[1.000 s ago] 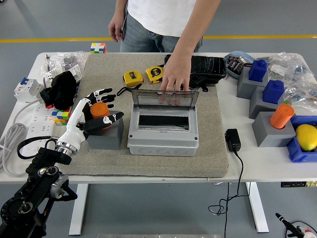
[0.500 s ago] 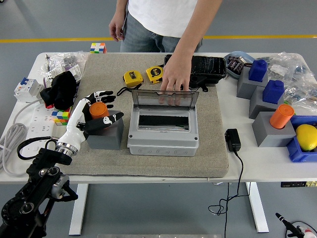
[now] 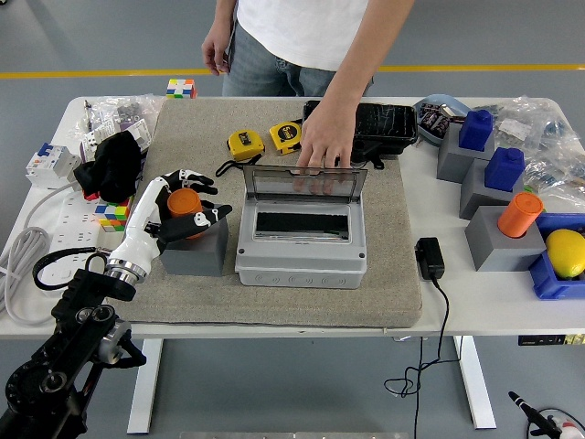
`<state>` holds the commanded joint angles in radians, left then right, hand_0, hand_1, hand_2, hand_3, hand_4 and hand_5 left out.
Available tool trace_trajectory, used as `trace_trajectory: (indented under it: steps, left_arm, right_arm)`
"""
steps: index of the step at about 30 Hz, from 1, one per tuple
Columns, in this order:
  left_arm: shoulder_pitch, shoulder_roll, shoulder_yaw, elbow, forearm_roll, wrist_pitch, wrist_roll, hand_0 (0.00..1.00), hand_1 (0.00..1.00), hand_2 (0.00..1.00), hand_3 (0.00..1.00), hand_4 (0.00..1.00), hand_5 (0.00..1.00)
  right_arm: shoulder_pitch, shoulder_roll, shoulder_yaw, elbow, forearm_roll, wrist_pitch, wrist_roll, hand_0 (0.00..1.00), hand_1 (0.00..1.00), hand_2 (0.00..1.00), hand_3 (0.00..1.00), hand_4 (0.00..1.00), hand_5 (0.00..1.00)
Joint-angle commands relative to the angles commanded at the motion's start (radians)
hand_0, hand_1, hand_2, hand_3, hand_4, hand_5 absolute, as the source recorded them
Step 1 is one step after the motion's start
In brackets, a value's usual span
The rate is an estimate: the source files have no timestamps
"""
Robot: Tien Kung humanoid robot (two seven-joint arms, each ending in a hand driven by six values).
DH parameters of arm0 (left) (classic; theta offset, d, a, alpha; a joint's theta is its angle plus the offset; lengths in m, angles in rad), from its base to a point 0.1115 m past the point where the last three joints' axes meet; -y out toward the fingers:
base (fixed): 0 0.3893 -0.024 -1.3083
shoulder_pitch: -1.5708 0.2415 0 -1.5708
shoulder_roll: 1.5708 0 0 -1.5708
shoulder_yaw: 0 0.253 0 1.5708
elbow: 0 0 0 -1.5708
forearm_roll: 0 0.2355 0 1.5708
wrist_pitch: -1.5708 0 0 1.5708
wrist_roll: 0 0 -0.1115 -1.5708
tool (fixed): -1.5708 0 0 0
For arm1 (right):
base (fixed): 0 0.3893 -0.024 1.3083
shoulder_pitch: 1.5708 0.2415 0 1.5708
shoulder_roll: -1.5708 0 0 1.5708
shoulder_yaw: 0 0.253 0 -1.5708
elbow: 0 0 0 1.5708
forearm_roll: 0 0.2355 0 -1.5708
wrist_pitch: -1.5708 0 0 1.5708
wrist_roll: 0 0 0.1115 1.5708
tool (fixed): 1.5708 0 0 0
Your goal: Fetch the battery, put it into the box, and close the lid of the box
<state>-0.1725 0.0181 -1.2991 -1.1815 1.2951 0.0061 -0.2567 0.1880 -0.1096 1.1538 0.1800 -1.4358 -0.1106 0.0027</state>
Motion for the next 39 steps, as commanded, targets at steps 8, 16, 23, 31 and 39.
trace_trajectory:
  steps: [8, 16, 23, 31, 39]
  left_arm:
    - [-0.001, -0.001, 0.006, 0.004, 0.001, 0.003, 0.001, 0.391, 0.57, 0.439, 0.436, 0.998, 0.002]
    - [-0.002, -0.004, 0.013, 0.012, -0.001, 0.009, -0.001, 0.369, 0.509, 0.42, 0.414, 0.998, 0.002]
    - [-0.001, -0.003, 0.017, 0.012, -0.002, 0.014, -0.002, 0.327, 0.452, 0.39, 0.385, 0.998, 0.002]
    - [0.001, -0.003, 0.025, 0.014, 0.0, 0.022, -0.003, 0.289, 0.41, 0.356, 0.355, 0.998, 0.002]
    - [0.002, -0.003, 0.03, 0.017, -0.002, 0.027, -0.003, 0.208, 0.223, 0.259, 0.276, 0.998, 0.002]
  right_arm:
    - [0.0, -0.001, 0.002, 0.0, -0.001, 0.0, 0.0, 0.852, 0.791, 0.778, 0.835, 0.998, 0.998]
    - [0.0, 0.0, 0.001, 0.0, 0.0, 0.0, 0.0, 0.853, 0.792, 0.779, 0.834, 0.998, 0.998]
    - [-0.001, -0.002, -0.002, 0.0, 0.001, 0.0, 0.0, 0.852, 0.792, 0.778, 0.834, 0.998, 0.998]
    - [-0.003, -0.002, -0.007, 0.0, 0.004, 0.0, 0.0, 0.852, 0.792, 0.778, 0.835, 0.998, 0.998]
    - [-0.003, -0.003, -0.008, 0.0, 0.004, 0.0, 0.0, 0.852, 0.792, 0.778, 0.834, 0.998, 0.998]
